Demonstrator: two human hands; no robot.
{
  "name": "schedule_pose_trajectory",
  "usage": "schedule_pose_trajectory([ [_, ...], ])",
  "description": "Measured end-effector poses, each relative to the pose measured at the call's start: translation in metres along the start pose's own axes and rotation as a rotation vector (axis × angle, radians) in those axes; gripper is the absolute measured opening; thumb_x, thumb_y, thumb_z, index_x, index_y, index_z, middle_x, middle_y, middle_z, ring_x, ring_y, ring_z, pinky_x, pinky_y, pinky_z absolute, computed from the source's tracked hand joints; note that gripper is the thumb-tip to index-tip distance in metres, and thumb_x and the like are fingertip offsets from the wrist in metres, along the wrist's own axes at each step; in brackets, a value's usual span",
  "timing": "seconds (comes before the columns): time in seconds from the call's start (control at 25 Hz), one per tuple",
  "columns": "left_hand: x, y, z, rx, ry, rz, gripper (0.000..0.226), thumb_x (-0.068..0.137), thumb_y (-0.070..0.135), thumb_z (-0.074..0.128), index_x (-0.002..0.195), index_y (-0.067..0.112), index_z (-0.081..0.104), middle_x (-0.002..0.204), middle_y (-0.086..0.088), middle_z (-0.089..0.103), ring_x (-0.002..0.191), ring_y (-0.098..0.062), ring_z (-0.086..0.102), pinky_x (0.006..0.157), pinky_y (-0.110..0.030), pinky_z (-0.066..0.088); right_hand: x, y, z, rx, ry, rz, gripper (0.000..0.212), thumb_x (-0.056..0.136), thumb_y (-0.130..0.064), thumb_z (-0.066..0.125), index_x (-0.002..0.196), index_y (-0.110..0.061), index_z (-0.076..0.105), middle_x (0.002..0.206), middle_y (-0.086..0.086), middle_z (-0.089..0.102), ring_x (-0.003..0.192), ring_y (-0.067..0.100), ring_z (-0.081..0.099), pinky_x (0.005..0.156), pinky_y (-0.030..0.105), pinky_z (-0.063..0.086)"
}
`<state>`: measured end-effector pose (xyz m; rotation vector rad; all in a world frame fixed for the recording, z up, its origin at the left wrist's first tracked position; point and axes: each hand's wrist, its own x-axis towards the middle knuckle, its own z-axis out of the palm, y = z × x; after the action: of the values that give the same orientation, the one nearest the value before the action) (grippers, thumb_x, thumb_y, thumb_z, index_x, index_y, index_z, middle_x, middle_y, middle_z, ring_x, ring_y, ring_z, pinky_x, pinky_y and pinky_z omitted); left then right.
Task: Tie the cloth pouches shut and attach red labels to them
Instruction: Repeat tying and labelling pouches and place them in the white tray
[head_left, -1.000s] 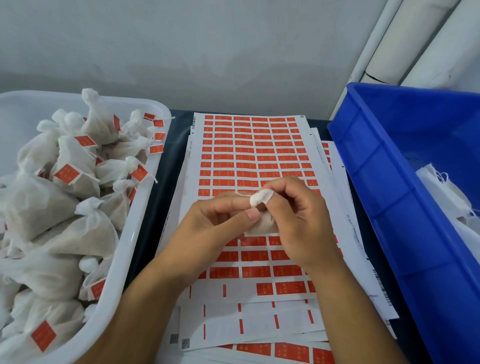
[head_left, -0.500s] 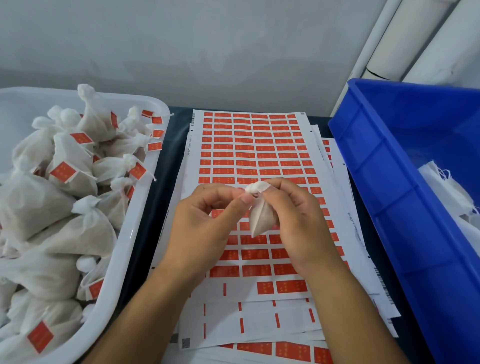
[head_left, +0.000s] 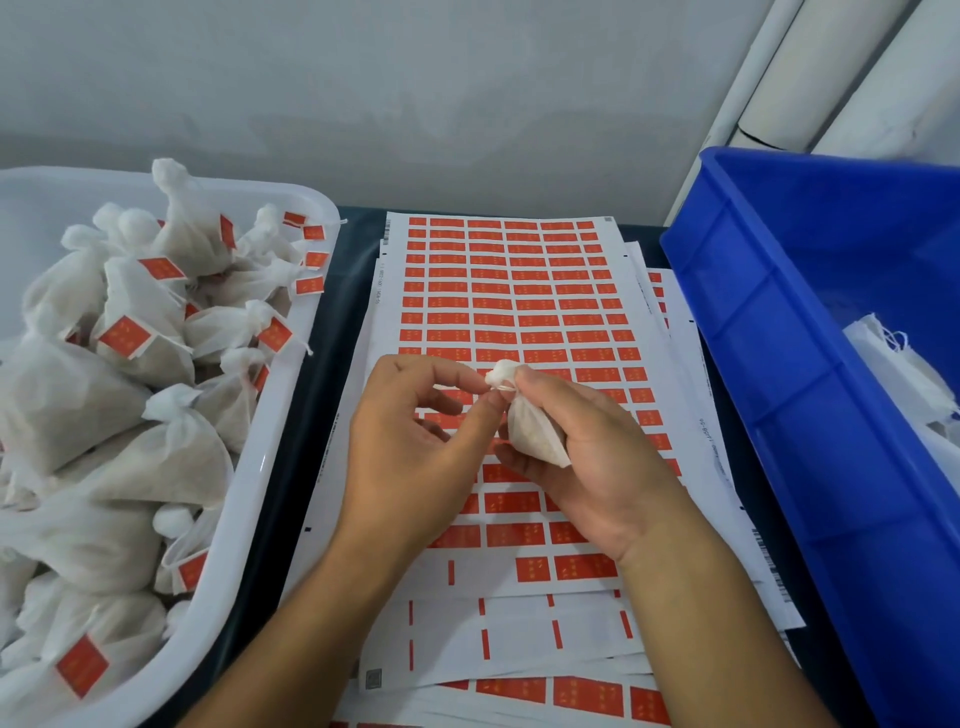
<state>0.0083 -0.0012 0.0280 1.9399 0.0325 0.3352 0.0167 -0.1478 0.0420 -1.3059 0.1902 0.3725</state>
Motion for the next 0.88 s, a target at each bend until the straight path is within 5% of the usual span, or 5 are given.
schedule_pose_trajectory([
  [0.2,-0.0013,-0.0017,-0.0012,0.045,0.078,0.106,0.025,0.082,0.037,0.083,0.087,0.041,0.059,0.099,0.023,0.056,0.094,0.0,0.062,0.066,-0.005,0.049,0.0008,0.0015,0.0018,-0.013,0.061,0.012,0.022,0.087,-0.051,0.07,0.102,-0.038,0.08,0.096,-0.014,0.074,0.112,0.028,0.063,0.08,0.029,0.06],
  [0.48,0.0026,-0.0067,-0.0077,0.207,0.034,0.348,0.024,0.088,0.035,0.075,0.109,0.026,0.079,0.098,0.011,0.062,0.084,-0.003,0.06,0.067,-0.01,0.051,0.0023,0.0009,0.0002,-0.025,0.101,0.009,0.016,0.089,-0.05,0.071,0.099,-0.04,0.079,0.088,-0.017,0.072,0.111,0.029,0.062,0.084,0.034,0.062],
  [0.6,0.0023,-0.0068,-0.0071,0.243,-0.048,0.339,0.033,0.09,0.045,0.068,0.113,0.024,0.078,0.099,0.011,0.063,0.083,-0.004,0.061,0.064,-0.014,0.054,0.0017,0.0024,-0.0008,-0.102,0.121,-0.029,0.029,0.081,-0.061,0.07,0.101,-0.042,0.078,0.096,-0.014,0.074,0.11,0.027,0.065,0.089,0.037,0.062],
  [0.72,0.0021,-0.0079,-0.0055,0.249,-0.029,0.333,0.031,0.089,0.044,0.068,0.108,0.023,0.08,0.097,0.01,0.064,0.078,-0.002,0.06,0.064,-0.016,0.054,0.0009,0.0037,-0.0017,-0.234,0.146,-0.083,0.017,0.088,-0.061,0.066,0.096,-0.05,0.076,0.097,-0.021,0.072,0.107,0.021,0.066,0.093,0.042,0.06],
  [0.88,0.0038,-0.008,-0.0066,0.283,-0.023,0.344,0.028,0.089,0.047,0.066,0.097,0.024,0.08,0.096,0.012,0.061,0.076,0.0,0.059,0.064,-0.012,0.05,0.001,0.0044,-0.0007,-0.43,0.178,-0.16,0.009,0.093,-0.059,0.062,0.089,-0.057,0.07,0.091,-0.032,0.067,0.093,-0.005,0.064,0.072,0.022,0.051],
])
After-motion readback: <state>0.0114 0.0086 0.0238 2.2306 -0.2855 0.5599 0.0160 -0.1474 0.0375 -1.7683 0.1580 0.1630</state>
